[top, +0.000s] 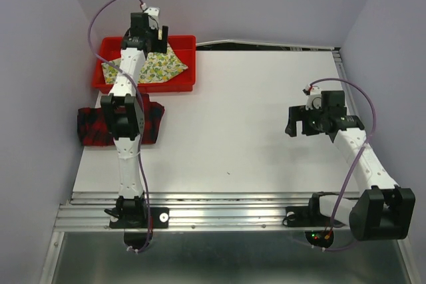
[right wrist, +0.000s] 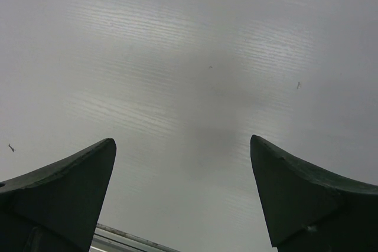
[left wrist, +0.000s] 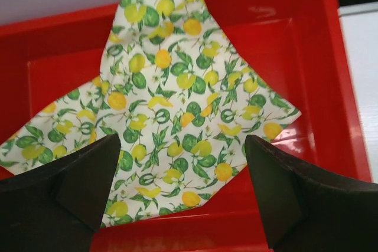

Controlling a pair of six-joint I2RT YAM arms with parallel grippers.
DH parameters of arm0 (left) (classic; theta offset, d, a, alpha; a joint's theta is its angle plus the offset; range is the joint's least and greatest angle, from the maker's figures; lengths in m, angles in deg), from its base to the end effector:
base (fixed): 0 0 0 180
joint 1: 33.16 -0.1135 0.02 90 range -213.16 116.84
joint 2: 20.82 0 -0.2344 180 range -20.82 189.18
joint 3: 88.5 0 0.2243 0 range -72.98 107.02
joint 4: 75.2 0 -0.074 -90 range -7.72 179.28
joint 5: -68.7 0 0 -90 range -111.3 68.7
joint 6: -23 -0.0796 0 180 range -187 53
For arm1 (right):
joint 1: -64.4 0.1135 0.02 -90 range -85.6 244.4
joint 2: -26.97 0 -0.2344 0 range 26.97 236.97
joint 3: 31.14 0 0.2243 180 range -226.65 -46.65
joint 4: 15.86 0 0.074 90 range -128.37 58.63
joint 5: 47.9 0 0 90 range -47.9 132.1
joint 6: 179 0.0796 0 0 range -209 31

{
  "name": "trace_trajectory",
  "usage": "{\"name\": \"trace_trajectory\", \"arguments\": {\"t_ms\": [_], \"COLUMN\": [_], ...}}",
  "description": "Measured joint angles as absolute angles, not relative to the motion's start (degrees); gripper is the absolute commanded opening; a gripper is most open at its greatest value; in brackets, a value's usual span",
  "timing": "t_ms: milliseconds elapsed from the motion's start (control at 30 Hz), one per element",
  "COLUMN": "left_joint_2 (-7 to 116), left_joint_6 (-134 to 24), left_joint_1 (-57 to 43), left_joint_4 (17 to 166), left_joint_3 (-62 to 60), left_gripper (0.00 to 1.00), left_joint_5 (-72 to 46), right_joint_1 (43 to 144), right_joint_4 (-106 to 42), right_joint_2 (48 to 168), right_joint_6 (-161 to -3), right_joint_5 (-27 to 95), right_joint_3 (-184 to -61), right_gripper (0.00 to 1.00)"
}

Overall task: Fold and stack the skirts
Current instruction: Grab the skirt from the pile

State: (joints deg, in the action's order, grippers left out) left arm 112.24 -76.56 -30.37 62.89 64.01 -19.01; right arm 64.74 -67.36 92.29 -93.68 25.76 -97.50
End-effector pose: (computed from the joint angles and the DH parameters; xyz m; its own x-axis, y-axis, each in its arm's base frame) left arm 0.5326 -0.0291 0.3008 -0.3621 0.1838 -0.9138 0.1477 0.9793 0.1384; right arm 0.2420 0.0238 0.2146 -0.7535 -0.0828 -0.6522 -0.2471 0.9550 0.1643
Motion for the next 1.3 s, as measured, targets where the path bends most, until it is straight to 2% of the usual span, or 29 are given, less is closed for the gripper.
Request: {"name": "trace_trajectory", "arguments": {"t_ms": [533, 633, 733, 767, 867, 1133, 1300], "left_joint_2": [122.9, 125.0, 125.9, 125.9, 125.9, 124.4, 113.4], "left_joint_6": [-80.4, -80.5, -80.1, -80.2, -79.9, -79.5, -78.4], "left_joint_1": [-34.2, -34.8, -35.0, -35.1, -35.2, -35.5, -35.6], "left_joint_4": [62.6, 62.7, 62.8, 62.9, 63.5, 63.3, 63.7], "left_joint_3": [60.2, 60.2, 60.2, 60.2, 60.2, 60.0, 55.8], "left_gripper": [0.98, 0.9, 0.58, 0.41, 0.0, 0.0, 0.0], "left_joint_5": [-24.8, -24.8, -23.9, -23.3, -22.3, -16.4, -10.2], "right_joint_1": [64.7, 64.8, 64.7, 64.7, 64.7, 64.7, 64.7], "right_joint_4": [-67.5, -67.5, -67.5, -67.5, -67.5, -68.3, -68.5], "right_joint_2": [94.7, 95.1, 95.7, 95.8, 96.3, 97.8, 97.4], "right_joint_6": [-94.1, -94.1, -94.1, -94.1, -94.1, -94.1, -93.9], "right_joint_5": [25.8, 26.1, 26.4, 26.5, 26.9, 27.1, 27.1], "right_joint_3": [-97.5, -97.5, -97.5, -97.5, -97.5, -97.6, -97.7], "right_gripper": [1.0, 1.0, 1.0, 1.0, 1.0, 1.0, 1.0]}}
